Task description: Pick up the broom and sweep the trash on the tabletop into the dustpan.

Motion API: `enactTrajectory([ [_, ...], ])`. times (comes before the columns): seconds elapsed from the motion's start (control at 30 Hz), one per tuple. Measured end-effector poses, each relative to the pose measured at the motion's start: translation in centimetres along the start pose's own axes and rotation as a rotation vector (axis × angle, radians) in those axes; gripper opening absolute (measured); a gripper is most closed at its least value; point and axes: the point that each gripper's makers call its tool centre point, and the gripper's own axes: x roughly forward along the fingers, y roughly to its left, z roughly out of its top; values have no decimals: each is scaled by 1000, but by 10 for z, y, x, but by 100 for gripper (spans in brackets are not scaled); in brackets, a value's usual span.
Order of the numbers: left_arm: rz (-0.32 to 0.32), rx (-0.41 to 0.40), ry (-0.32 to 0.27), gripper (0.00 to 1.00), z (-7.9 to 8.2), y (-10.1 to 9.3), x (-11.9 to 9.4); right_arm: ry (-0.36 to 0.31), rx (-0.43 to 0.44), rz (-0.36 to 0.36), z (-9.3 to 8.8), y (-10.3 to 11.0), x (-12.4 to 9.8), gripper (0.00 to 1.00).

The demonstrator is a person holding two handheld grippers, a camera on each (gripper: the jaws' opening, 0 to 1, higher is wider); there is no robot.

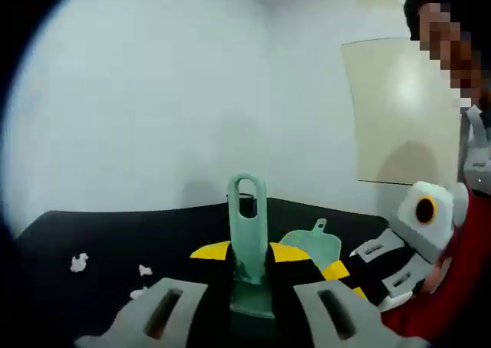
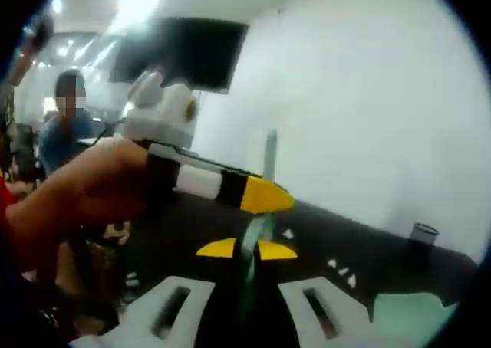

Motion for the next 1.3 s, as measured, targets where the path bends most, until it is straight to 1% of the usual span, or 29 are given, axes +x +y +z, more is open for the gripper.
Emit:
enactTrajectory([
  [0.03,15,-35,6,20,-3,0,0,-5,-1,-1,0,1,0,8],
  [0.07,48,-90,12,22,-6,1,-1,-8,-10,-9,0,0,0,8],
  [0.1,55,-96,-20,25,0,-1,0,-11,-15,-11,0,1,0,8],
  [0.13,82,-126,-13,25,-2,1,-1,-17,-21,-15,0,2,0,8],
  [0.17,140,-151,-4,25,-3,8,-6,-22,-31,-22,0,2,0,8],
  [0.2,197,-152,14,25,-6,14,-10,-26,-43,-28,1,2,1,8],
  [0.23,265,-145,34,25,-8,22,-15,-28,-58,-36,1,2,1,8],
  [0.27,308,-116,36,28,-7,24,-18,-32,-70,-38,3,3,1,8],
  [0.33,351,-88,43,29,-5,24,-22,-33,-82,-45,3,3,2,8],
  [0.37,370,-66,34,28,1,22,-24,-35,-84,-49,4,3,2,8],
  [0.43,429,-2,29,29,11,24,-32,-37,-88,-57,4,1,3,8],
  [0.47,449,13,27,30,16,24,-35,-37,-94,-63,4,-1,2,8],
  [0.53,449,21,22,27,22,18,-36,-38,-110,-74,5,-3,1,8],
  [0.6,454,38,33,22,26,15,-36,-38,-120,-81,5,-4,1,8],
  [0.63,456,49,27,20,28,13,-36,-39,-125,-84,5,-4,1,8],
  [0.67,453,39,21,17,28,14,-35,-40,-128,-87,6,-4,1,8],
  [0.87,458,13,14,16,29,19,-31,-46,-155,-91,7,-1,1,9],
  [1.0,443,25,24,16,29,20,-30,-55,-160,-70,8,2,3,10],
  [1.03,428,35,27,15,30,19,-29,-61,-146,-40,9,7,5,11],
  [1.07,419,38,29,14,30,19,-27,-63,-141,-30,9,9,5,11],
  [1.1,396,39,32,14,30,17,-22,-62,-141,-18,8,11,5,12],
  [1.17,357,57,43,12,29,15,-17,-69,-76,42,8,21,8,14],
  [1.23,335,62,45,10,29,16,-12,-77,-23,83,8,22,8,13],
  [1.27,323,83,54,10,30,17,-10,-84,-8,112,9,22,8,13],
  [1.3,310,92,60,10,29,17,-9,-78,43,146,7,25,8,13],
])
